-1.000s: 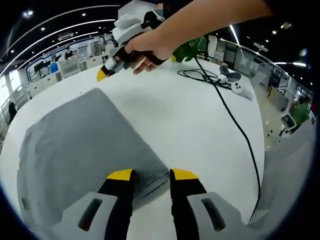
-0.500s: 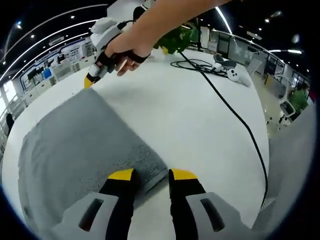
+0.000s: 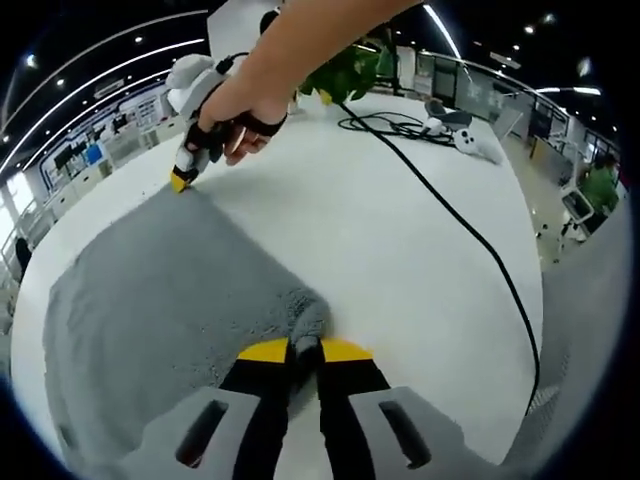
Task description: Fold the towel on the table until its edges align and the towel forms a compact rectangular stack.
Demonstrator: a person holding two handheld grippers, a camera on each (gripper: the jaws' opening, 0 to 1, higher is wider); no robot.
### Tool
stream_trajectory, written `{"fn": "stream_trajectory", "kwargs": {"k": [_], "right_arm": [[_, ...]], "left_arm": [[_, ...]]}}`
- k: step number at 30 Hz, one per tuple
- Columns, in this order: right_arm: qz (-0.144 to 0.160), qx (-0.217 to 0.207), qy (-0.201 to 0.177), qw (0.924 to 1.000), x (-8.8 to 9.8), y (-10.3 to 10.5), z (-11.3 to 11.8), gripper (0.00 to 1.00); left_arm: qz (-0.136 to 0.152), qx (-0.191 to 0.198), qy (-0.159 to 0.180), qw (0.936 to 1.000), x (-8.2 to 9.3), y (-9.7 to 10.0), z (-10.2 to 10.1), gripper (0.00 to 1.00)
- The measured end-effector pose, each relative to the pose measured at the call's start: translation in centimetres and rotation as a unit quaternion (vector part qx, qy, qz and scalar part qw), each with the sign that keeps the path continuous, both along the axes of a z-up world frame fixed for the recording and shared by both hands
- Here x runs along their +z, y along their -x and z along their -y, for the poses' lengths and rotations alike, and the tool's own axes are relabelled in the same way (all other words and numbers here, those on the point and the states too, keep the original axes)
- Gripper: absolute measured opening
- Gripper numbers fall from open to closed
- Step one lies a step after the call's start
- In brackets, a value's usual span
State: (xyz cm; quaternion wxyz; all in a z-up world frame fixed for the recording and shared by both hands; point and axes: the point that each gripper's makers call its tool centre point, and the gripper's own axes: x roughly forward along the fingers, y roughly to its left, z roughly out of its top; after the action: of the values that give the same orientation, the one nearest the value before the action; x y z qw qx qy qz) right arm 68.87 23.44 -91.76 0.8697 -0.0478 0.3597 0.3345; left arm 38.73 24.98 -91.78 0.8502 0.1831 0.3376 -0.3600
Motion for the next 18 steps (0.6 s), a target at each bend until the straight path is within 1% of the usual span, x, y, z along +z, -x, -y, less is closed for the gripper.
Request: {"fn": "stream_trajectory", "kwargs": {"k": [2, 3, 6, 8, 10, 11, 14, 15, 18], "right_arm": [[-0.001, -0.002, -0.006, 1.0, 0.0, 0.0, 0.3, 0.08], [-0.007, -0.005, -0.011, 0.9999, 0.0, 0.1, 0.5, 0.06], [-0.012, 0.0, -0.01, 0.9999, -0.1, 0.2, 0.8, 0.03], [-0.014, 0.01, -0.003, 0.9998, 0.0, 0.5, 1.1, 0.02], [-0.01, 0.026, 0.012, 0.9995, 0.1, 0.7, 1.3, 0.01], [-0.009, 0.031, 0.02, 0.9993, 0.2, 1.2, 1.4, 0.01], [-0.017, 0.023, 0.012, 0.9995, 0.2, 1.6, 1.8, 0.01], [-0.027, 0.01, -0.002, 0.9996, 0.1, 1.7, 2.2, 0.01], [-0.031, 0.002, -0.012, 0.9994, 0.2, 2.2, 2.8, 0.01]], "left_arm": [[-0.005, -0.001, 0.008, 0.9999, -0.1, 0.1, 0.2, 0.08], [-0.006, -0.003, 0.009, 0.9999, -0.1, 0.2, 0.3, 0.08], [-0.013, -0.008, 0.007, 0.9999, -0.1, 0.4, 0.6, 0.07], [-0.016, -0.006, 0.01, 0.9998, -0.1, 0.5, 0.8, 0.07], [-0.018, -0.006, 0.014, 0.9997, -0.1, 0.6, 1.0, 0.07], [-0.019, -0.006, 0.016, 0.9997, -0.1, 0.7, 1.2, 0.07], [-0.025, -0.007, 0.023, 0.9994, 0.0, 1.2, 2.0, 0.07], [-0.026, -0.008, 0.025, 0.9993, 0.0, 1.3, 2.3, 0.07], [-0.031, -0.015, 0.028, 0.999, 0.1, 2.0, 3.4, 0.06]]}}
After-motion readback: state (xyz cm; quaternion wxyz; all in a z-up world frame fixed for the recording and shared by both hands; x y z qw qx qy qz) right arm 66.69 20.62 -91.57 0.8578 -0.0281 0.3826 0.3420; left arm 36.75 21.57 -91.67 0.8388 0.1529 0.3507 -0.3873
